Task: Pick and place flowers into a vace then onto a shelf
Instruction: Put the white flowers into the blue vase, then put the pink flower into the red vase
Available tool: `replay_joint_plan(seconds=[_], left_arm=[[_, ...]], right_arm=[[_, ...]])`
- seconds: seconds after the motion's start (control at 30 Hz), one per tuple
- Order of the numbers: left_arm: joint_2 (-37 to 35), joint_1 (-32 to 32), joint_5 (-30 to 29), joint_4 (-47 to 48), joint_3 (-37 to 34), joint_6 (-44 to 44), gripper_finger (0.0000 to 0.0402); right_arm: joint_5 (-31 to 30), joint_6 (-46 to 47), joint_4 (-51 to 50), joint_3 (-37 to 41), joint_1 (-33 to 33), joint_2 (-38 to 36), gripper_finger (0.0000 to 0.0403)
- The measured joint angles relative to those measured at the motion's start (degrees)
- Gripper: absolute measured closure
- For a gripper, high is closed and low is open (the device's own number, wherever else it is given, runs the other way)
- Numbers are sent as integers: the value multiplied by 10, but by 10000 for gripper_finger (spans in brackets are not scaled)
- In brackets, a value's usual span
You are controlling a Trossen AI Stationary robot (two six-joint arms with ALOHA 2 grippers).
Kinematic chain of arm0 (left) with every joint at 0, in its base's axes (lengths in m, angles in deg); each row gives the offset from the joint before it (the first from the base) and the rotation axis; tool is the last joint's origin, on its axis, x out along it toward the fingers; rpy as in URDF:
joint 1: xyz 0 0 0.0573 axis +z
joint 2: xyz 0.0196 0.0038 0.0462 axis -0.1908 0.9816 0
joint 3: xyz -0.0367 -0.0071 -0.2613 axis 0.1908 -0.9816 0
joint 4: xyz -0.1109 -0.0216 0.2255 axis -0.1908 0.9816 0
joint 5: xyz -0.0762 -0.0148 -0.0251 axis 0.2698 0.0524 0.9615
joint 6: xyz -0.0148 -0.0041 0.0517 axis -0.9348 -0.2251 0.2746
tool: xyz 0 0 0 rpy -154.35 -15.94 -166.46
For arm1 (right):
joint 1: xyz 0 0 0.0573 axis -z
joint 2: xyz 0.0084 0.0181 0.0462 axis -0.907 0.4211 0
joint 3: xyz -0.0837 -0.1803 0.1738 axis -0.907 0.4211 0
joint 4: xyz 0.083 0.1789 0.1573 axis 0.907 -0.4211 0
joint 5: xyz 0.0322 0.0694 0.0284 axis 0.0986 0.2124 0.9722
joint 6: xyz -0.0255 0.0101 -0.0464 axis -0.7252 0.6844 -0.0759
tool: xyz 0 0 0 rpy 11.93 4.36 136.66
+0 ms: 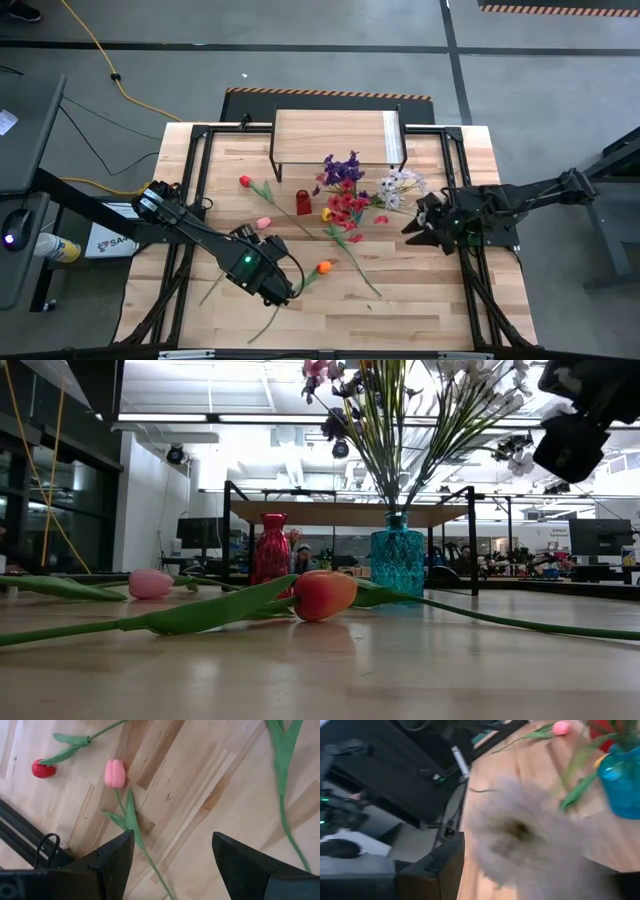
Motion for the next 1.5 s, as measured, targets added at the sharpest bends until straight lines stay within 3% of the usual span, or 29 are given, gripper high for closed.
replay_joint_plan(seconds=[0.2,0.87,1.5], left_arm=[[0,0,1,0,0,-1,103],[0,0,14,0,0,-17,103],[0,-9,46,-1,-2,-36,103]], right_arm=[[37,22,6,0,-1,-21,197],[100,44,169,0,-2,-37,197],[117,7,504,0,-2,-37,196]])
